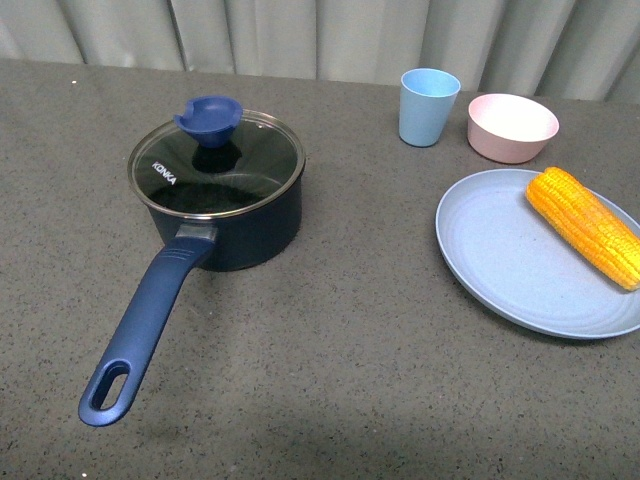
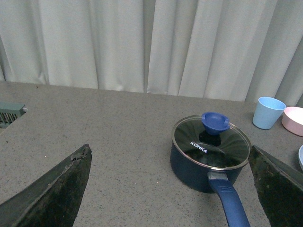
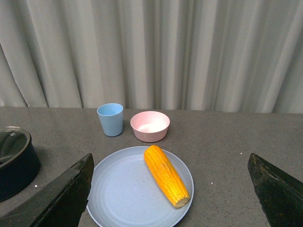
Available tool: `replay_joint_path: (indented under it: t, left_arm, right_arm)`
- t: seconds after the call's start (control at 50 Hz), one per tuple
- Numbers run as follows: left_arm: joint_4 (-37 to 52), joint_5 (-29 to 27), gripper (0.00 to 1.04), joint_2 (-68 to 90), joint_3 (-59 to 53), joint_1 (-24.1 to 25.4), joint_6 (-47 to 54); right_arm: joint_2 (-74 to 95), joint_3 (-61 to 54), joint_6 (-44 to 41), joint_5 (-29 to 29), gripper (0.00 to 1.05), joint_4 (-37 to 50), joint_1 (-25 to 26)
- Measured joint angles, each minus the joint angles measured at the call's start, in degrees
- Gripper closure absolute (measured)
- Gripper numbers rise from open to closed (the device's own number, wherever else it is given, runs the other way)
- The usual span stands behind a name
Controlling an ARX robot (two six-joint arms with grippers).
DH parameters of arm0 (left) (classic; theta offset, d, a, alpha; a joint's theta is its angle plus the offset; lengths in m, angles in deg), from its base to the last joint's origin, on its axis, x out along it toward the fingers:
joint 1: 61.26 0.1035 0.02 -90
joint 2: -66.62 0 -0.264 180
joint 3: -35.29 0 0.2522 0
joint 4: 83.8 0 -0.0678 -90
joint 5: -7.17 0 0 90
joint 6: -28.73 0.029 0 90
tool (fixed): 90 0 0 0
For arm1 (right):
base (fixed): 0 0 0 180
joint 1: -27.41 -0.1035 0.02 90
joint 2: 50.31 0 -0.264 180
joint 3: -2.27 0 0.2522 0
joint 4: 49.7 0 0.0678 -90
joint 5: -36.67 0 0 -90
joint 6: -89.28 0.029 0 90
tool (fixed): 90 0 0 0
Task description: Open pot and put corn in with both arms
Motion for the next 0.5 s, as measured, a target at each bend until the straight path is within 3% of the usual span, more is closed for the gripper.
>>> replay_joint_path:
  t: [0.3, 0.38, 0.5]
  left_arm:
    - [0.00, -0.02, 0.07, 0.00, 0.00, 0.00, 0.00]
    - [-1.46, -5.79, 0.07, 0.31, 0.02, -0.94, -3.17]
    - [-0.24, -8.61, 0.07, 2.08, 0.04, -2.45, -5.38]
  right_arm:
    - [0.00, 0.00, 0.00, 0.00, 0.09, 0.00, 0.00]
    - [0.00, 0.00, 0.00, 0.00, 0.09, 0.00, 0.00]
    - [0.00, 0.00, 0.00, -0.02, 0.09, 0.00, 0.00]
